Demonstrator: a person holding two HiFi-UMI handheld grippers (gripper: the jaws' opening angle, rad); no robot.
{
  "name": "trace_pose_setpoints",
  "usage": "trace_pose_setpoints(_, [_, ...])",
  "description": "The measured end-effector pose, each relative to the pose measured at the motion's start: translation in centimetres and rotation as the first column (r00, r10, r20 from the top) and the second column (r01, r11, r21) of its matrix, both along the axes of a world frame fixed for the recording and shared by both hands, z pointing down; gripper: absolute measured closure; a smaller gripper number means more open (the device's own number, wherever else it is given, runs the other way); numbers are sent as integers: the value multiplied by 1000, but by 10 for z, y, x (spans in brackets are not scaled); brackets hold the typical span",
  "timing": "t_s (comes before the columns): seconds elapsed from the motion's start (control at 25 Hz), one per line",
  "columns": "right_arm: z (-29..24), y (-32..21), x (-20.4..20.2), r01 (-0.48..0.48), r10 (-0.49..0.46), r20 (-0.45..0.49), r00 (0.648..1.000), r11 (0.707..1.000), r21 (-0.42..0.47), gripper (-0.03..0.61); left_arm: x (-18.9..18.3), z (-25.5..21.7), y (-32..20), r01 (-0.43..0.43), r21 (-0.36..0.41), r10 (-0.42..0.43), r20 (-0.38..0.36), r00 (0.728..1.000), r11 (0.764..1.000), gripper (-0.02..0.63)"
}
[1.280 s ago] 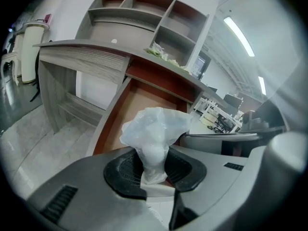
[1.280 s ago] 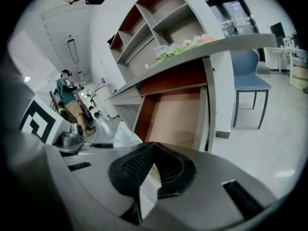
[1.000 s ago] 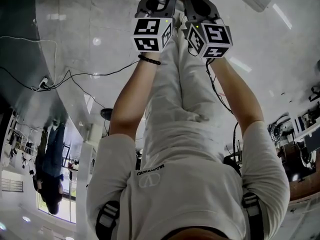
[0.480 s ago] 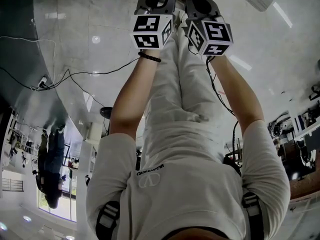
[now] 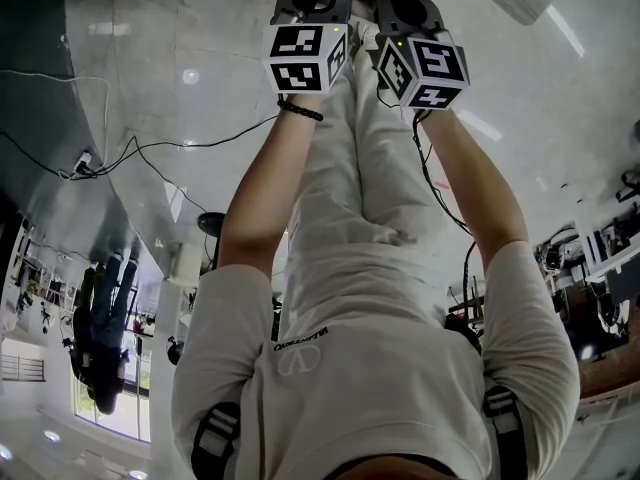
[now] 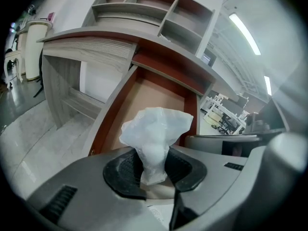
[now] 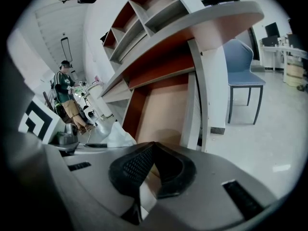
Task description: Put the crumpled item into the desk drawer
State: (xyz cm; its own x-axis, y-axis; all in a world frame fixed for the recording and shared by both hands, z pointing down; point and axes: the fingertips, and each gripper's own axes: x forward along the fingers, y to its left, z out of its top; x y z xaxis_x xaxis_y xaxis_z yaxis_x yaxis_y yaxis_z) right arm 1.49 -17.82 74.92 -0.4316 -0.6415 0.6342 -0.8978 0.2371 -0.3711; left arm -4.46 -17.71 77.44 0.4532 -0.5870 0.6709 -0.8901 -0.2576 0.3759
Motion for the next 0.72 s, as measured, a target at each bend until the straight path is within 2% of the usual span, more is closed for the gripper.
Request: trace_pose_setpoints(0.72, [6, 3, -4, 7, -6, 11, 1000, 1000, -15, 580, -1, 16, 1, -5, -39, 6, 6, 1000, 999, 497])
